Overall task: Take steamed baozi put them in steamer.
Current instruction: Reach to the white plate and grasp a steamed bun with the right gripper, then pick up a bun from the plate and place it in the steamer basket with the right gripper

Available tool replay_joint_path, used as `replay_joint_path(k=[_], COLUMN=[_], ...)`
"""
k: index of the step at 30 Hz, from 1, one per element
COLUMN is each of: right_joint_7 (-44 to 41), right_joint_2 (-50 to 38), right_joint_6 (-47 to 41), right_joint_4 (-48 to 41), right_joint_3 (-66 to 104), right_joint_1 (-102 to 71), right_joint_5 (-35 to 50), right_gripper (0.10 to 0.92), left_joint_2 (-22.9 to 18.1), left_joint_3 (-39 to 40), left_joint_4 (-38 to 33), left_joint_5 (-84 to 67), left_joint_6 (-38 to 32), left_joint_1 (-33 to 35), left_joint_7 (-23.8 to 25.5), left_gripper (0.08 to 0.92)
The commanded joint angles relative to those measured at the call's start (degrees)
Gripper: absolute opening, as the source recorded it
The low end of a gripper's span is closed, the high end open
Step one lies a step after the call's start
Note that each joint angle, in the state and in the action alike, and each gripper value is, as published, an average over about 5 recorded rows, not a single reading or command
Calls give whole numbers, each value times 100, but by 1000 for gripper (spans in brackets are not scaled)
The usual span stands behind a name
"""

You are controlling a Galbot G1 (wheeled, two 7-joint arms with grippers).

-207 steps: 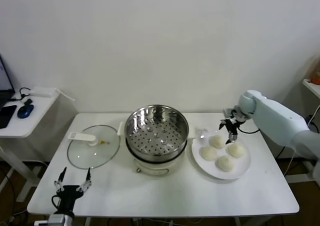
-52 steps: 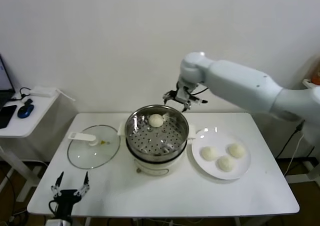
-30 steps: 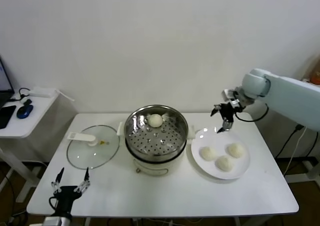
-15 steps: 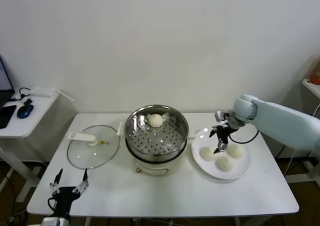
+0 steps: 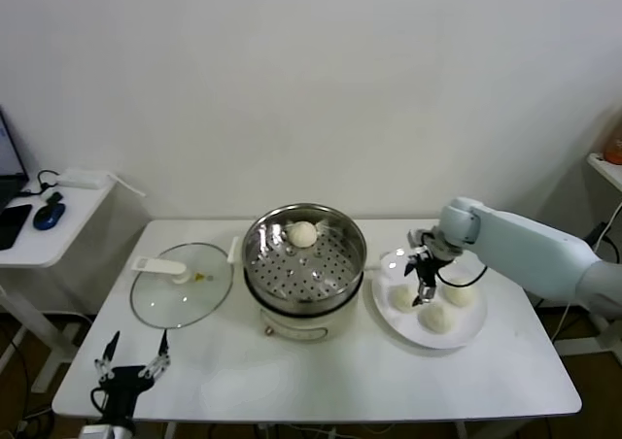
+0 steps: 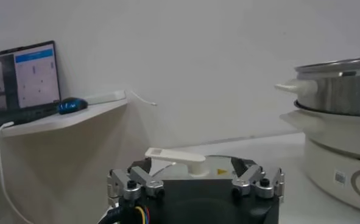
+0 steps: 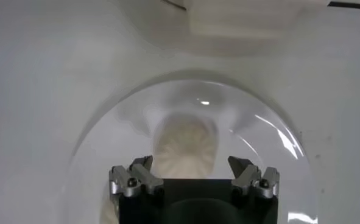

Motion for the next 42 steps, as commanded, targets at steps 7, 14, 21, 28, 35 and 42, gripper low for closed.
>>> replay_joint_path(k=[7,14,21,28,35,42], right_joint_7=[-30,-51,-55,-64,-68,-67], right_joint_2=[250,297,314,299,231,58], right_joint_6=[14,23,22,27,27,-1], right_joint_4=[-348,-385,-376,-365,-294,39], right_joint_3=[113,113,135,153,147,-224], right_joint_1=[-201,-212,-262,-234,-181,453], right_joint_5=[-212,-207,-201,-191,-170,282], right_gripper=[823,823,787,729,716,712], left_joint_2=[5,3,-13,-11,-17,-17], left_joint_3=[-8,-5,-2,-7,-8,-30], left_joint_4=[16,24,14,11,0,-12], left_joint_5=[-16,-18,-9,-14,-14,-17], left_joint_6=[4,9,12,3,2,4], left_joint_1=[-5,-15,-21,-2,3,6], left_joint_7=[-1,-2,-3,-8,-11,-12], left_gripper=[823,823,823,823,823,823])
